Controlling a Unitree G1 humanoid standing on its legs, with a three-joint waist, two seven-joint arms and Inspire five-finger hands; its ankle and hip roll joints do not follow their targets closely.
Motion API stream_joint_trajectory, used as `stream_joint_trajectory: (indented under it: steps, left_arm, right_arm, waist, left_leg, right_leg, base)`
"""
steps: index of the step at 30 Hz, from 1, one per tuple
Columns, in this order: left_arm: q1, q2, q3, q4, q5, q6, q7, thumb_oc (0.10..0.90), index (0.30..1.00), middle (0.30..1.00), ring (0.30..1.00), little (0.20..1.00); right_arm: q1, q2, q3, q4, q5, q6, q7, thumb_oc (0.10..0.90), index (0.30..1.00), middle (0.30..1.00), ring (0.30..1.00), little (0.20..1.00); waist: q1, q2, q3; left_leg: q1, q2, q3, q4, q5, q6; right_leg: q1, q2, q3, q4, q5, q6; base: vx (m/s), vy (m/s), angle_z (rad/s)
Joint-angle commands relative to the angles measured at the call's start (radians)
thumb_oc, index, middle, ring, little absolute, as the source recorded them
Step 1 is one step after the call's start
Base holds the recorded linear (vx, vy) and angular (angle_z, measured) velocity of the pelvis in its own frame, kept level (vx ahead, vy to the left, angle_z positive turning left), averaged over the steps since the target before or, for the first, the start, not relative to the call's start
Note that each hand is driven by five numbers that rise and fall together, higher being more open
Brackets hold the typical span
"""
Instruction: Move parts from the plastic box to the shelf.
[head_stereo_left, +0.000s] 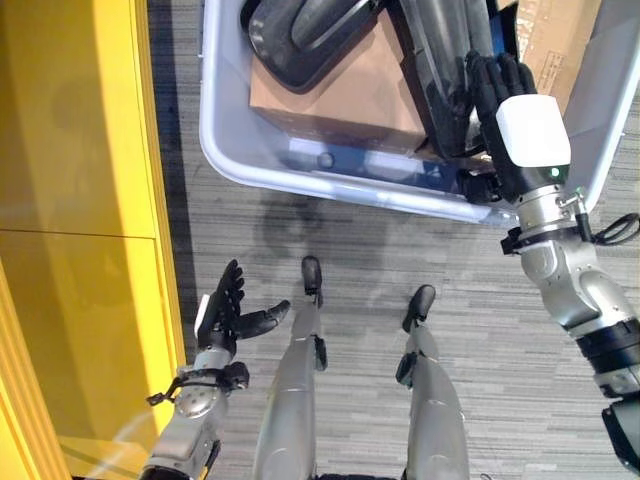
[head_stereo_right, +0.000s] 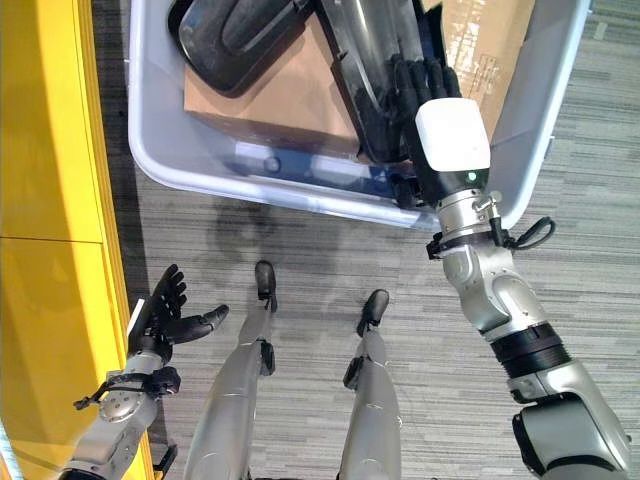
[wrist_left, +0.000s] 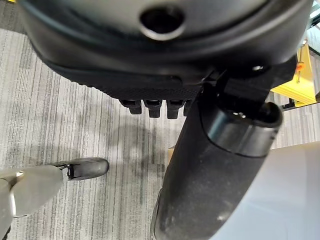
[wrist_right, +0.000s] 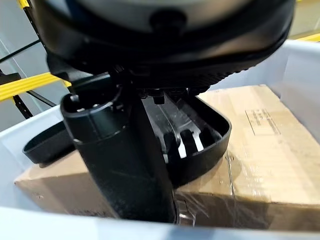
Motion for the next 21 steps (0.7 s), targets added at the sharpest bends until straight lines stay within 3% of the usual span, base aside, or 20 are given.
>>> stream_joint_trajectory:
  steps: [1, 15, 16, 17, 21]
  left_arm:
    - [0.046, 0.019, 0.020, -0.055, 0.037, -0.069, 0.018, 0.900, 1.000, 1.000, 1.000, 1.000]
    - [0.028, 0.024, 0.007, -0.064, 0.025, -0.079, 0.027, 0.900, 1.000, 1.000, 1.000, 1.000]
    - [0.027, 0.023, 0.007, -0.065, 0.026, -0.079, 0.027, 0.900, 1.000, 1.000, 1.000, 1.000]
    - [0.025, 0.023, 0.007, -0.064, 0.026, -0.078, 0.027, 0.900, 1.000, 1.000, 1.000, 1.000]
    - [0.023, 0.019, 0.004, -0.060, 0.026, -0.076, 0.029, 0.900, 1.000, 1.000, 1.000, 1.000]
  right_arm:
    - [-0.083, -0.043, 0.024, -0.009, 0.015, -0.014, -0.068, 0.900, 1.000, 1.000, 1.000, 1.000]
    - [-0.169, 0.032, 0.095, 0.160, 0.049, 0.005, -0.078, 0.900, 1.000, 1.000, 1.000, 1.000]
    - [-0.168, 0.038, 0.099, 0.172, 0.052, 0.005, -0.077, 0.808, 0.871, 0.871, 0.871, 0.871]
    - [-0.168, 0.048, 0.100, 0.181, 0.058, 0.005, -0.077, 0.400, 0.300, 0.300, 0.300, 0.300]
    - [-0.149, 0.070, 0.097, 0.206, 0.075, 0.006, -0.082, 0.400, 0.300, 0.300, 0.300, 0.300]
  waist:
    - [-0.007, 0.007, -0.021]
    - [0.011, 0.016, -0.021]
    - [0.011, 0.017, -0.021]
    - [0.012, 0.017, -0.021]
    - [0.012, 0.017, -0.021]
  left_leg:
    - [-0.011, 0.037, -0.053, 0.051, -0.094, -0.043]
    - [-0.055, 0.033, -0.059, 0.061, -0.096, -0.038]
    - [-0.055, 0.033, -0.060, 0.060, -0.095, -0.038]
    - [-0.055, 0.033, -0.060, 0.060, -0.095, -0.038]
    - [-0.051, 0.032, -0.061, 0.059, -0.095, -0.037]
  right_leg:
    - [0.023, -0.016, -0.042, 0.094, -0.105, -0.002]
    - [-0.026, -0.020, -0.045, 0.118, -0.109, -0.004]
    - [-0.026, -0.021, -0.046, 0.118, -0.109, -0.004]
    - [-0.027, -0.022, -0.047, 0.119, -0.109, -0.005]
    - [-0.026, -0.023, -0.046, 0.122, -0.108, -0.005]
  base:
    - [0.00, 0.000, 0.00]
    - [0.00, 0.000, 0.00]
    - [0.00, 0.000, 0.00]
    - [0.00, 0.000, 0.00]
    - [0.00, 0.006, 0.03]
